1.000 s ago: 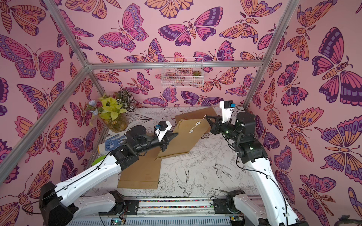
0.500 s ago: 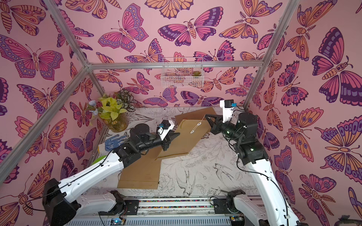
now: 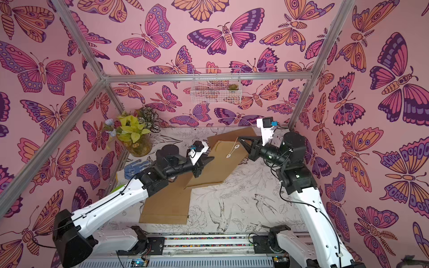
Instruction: Open the file bag
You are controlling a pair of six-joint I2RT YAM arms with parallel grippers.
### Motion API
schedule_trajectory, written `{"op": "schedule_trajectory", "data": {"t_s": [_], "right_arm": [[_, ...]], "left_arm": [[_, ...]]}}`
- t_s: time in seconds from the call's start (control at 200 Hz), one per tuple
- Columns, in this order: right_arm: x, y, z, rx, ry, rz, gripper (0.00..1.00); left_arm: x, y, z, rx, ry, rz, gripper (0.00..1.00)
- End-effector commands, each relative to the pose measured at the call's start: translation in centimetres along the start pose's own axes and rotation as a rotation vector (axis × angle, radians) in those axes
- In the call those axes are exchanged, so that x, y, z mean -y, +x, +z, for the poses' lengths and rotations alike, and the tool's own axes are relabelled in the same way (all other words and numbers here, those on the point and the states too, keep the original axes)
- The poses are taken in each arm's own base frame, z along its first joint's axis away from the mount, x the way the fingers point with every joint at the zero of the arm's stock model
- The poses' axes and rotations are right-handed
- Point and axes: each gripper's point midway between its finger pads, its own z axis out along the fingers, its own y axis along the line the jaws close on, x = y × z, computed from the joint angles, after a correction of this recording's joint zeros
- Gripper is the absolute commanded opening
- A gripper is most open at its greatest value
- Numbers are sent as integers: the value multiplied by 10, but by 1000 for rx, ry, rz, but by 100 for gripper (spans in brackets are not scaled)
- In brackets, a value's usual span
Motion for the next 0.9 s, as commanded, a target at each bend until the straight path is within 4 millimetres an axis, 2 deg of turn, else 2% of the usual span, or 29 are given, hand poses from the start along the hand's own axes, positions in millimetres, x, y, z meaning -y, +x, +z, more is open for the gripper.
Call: {"op": "schedule_trajectory", "data": {"t_s": [0.0, 0.145, 0.16, 0.185, 0.576, 0.736, 0.896], "right_arm": [[-15, -4, 1, -6, -93, -16, 0], [-15, 1, 3, -23, -104, -13, 0], [-14, 1, 3, -23, -101, -14, 0], [-13, 2, 3, -26, -96, -11, 0], [-5, -1, 3, -24, -43, 18, 0], [-11, -2, 7, -21, -86, 45, 0], [-14, 5, 11, -51, -124, 50, 0]], "left_arm": [[-3, -5, 1, -2, -9, -7, 0], [-5, -13, 0, 22, -19, -26, 0], [-7, -3, 9, -2, -16, -37, 0], [-8, -3, 11, 1, -20, -43, 0], [-21, -65, 11, 228, -46, -91, 0], [-30, -75, 18, 296, -62, -122, 0], [-44, -78, 23, 347, -120, -135, 0]]}}
